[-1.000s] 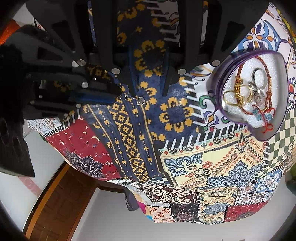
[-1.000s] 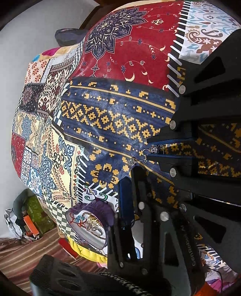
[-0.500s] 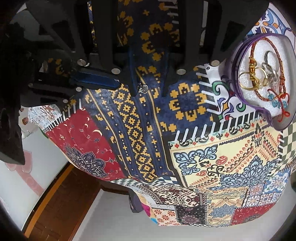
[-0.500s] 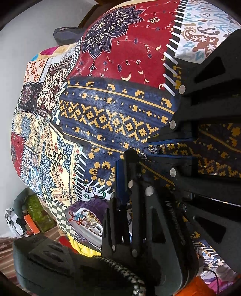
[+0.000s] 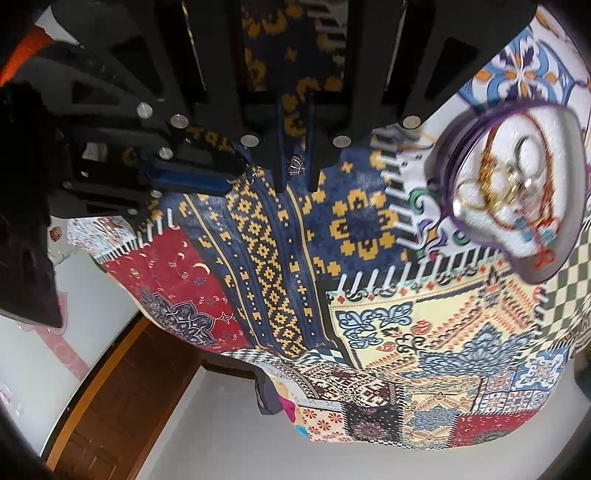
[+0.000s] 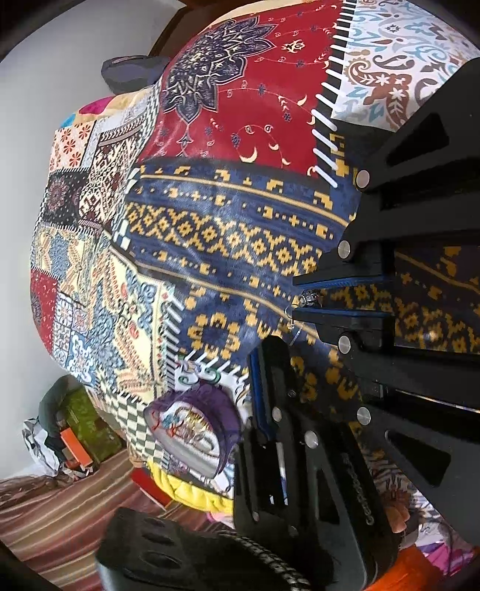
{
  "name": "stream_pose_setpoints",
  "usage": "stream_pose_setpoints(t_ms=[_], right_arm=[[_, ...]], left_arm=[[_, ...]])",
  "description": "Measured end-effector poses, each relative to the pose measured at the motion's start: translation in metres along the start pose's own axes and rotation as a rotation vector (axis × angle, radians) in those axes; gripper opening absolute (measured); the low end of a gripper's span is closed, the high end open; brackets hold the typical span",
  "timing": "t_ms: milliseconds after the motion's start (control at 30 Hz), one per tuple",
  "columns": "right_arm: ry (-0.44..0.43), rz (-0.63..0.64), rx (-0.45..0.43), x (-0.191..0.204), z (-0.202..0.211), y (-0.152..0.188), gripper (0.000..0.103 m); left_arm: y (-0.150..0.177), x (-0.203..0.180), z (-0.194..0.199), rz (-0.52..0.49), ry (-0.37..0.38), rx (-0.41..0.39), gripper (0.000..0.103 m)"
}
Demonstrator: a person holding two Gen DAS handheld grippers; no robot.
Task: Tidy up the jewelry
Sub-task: 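Carry the silver charm with the right gripper over the heart tin, then lower the charm into the tin and open the right gripper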
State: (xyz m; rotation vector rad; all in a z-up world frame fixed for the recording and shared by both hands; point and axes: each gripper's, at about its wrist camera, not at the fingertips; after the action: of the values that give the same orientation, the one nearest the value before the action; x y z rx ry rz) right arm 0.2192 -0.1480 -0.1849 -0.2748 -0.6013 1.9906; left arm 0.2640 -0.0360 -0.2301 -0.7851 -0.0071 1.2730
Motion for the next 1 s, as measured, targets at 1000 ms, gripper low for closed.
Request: stream_pose_setpoints(t_ms=[1000], right_arm=[[-0.154, 0.018, -0.140, 0.100, 0.019, -0.059, 0.009]], left_arm=[[0.036, 0.042, 0.141, 0.079, -0.150, -0.280, 0.008]])
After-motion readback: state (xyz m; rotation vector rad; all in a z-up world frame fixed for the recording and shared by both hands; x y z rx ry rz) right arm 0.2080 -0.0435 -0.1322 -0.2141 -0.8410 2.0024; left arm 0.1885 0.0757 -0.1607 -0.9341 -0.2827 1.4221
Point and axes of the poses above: each gripper's, at about its wrist camera, not at the fingertips, and z roughly against the way its jaws point, x to its left, y to its underside, and after that the axes turned 10 degrees about y, right-handed
